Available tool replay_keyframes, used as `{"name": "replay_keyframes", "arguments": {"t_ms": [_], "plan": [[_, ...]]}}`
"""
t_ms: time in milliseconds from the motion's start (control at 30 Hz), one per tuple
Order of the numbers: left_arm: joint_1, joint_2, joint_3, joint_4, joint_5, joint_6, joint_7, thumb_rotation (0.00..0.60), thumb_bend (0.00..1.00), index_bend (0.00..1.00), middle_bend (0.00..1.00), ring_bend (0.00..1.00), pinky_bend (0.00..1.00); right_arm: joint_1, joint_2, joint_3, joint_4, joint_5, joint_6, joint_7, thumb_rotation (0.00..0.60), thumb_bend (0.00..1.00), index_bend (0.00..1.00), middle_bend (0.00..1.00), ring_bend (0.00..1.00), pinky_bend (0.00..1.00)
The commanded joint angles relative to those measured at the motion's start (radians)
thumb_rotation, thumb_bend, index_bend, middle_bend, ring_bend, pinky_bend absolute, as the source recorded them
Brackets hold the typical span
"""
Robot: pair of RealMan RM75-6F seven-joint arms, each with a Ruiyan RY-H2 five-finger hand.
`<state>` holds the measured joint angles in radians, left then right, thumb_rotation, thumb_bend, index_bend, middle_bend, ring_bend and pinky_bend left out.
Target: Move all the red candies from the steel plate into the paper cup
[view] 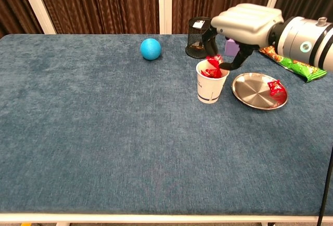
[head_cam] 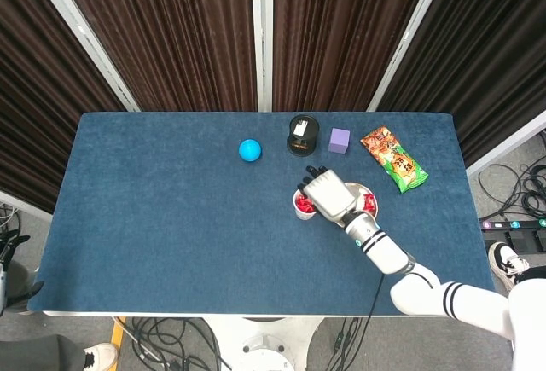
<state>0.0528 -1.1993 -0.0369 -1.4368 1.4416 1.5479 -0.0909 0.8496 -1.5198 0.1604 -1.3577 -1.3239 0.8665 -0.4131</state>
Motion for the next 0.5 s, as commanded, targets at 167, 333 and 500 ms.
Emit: {"name": "replay_keyframes", "arguments": {"t_ms": [167,333,500], "plan": [[0.000,-0.003,-0.001,0.007,0.004,0.003,-0.006,0.600,0.00,0.29,0.25,0.14,0.21,-0.001,0.006,-0.002,-0.008,0.013,0.008,-0.014,0.600,0.30,0.39,0.38,0.18,0.36],[-0.002,-0.001,-0.003,0.007,0.004,0.003,-0.009,0.600,0.00,0.29,0.25,0.14,0.21,-0.022,0.038,0.000,-0.018,0.028,0.038,-0.011,0.600,0.22,0.38,0.38,0.17,0.36],[-0.002,-0.002,-0.003,0.009,0.004,0.002,-0.013,0.600,0.00,0.29,0.25,0.14,0.21,-0.071,0.094,-0.003,-0.009,0.092,0.061,-0.012,0.600,0.10,0.37,0.39,0.18,0.36]]}}
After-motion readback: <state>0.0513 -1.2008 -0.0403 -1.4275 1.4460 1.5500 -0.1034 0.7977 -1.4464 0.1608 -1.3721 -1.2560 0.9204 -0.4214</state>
